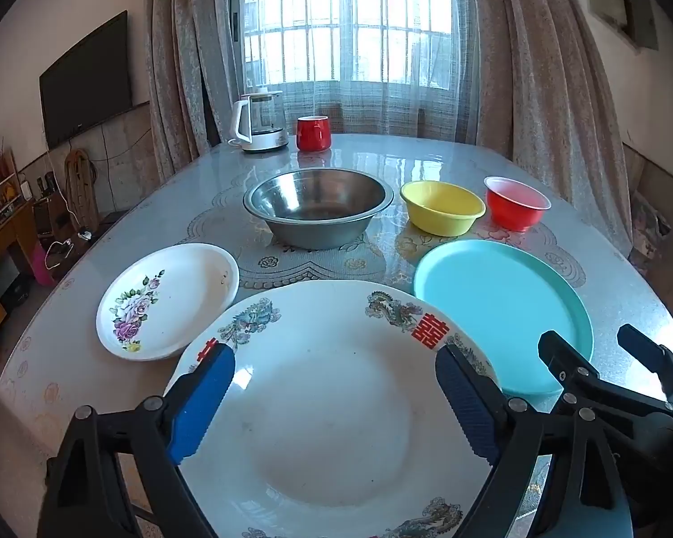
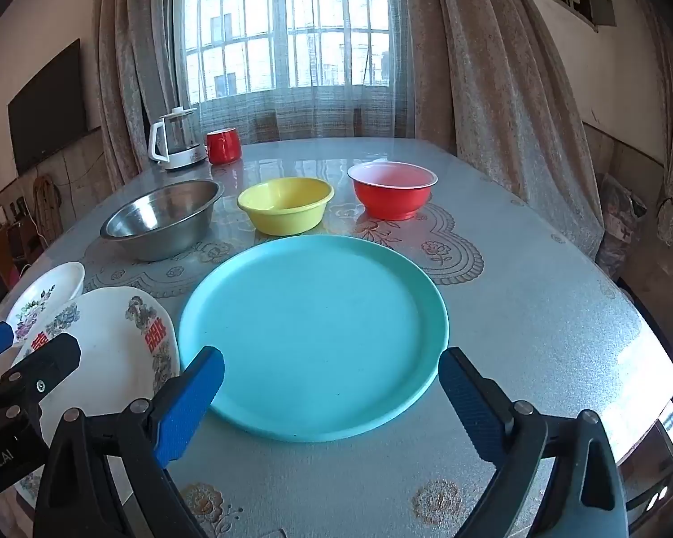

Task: Organize plates and bowls
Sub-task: 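Move the right gripper toward the turquoise plate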

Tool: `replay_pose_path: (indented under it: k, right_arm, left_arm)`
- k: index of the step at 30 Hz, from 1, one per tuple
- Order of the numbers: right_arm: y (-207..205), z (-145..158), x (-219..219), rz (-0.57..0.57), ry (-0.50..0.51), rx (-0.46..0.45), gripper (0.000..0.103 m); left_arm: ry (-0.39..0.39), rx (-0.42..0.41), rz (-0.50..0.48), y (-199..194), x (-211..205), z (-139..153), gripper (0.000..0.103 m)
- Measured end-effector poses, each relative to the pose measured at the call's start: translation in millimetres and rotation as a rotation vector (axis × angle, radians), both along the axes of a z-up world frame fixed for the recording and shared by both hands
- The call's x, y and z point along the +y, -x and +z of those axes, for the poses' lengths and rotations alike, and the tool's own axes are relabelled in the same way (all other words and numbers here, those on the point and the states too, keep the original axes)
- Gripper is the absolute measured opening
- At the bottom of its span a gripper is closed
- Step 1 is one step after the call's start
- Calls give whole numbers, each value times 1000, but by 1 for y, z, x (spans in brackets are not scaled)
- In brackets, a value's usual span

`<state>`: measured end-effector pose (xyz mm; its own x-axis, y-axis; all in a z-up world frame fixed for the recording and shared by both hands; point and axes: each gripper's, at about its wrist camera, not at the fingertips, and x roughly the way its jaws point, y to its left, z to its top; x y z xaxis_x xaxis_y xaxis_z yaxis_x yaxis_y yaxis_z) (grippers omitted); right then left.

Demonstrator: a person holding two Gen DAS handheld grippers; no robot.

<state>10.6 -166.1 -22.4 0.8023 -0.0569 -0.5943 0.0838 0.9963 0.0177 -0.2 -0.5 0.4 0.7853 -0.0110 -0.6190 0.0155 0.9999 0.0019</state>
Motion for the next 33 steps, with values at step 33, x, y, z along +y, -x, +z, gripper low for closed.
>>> replay_pose_path:
  k: [33]
  right_arm:
    - [21,9,4,39,-43,-42,98]
  left_arm:
    - [-11,-23,29,29,8,6,92]
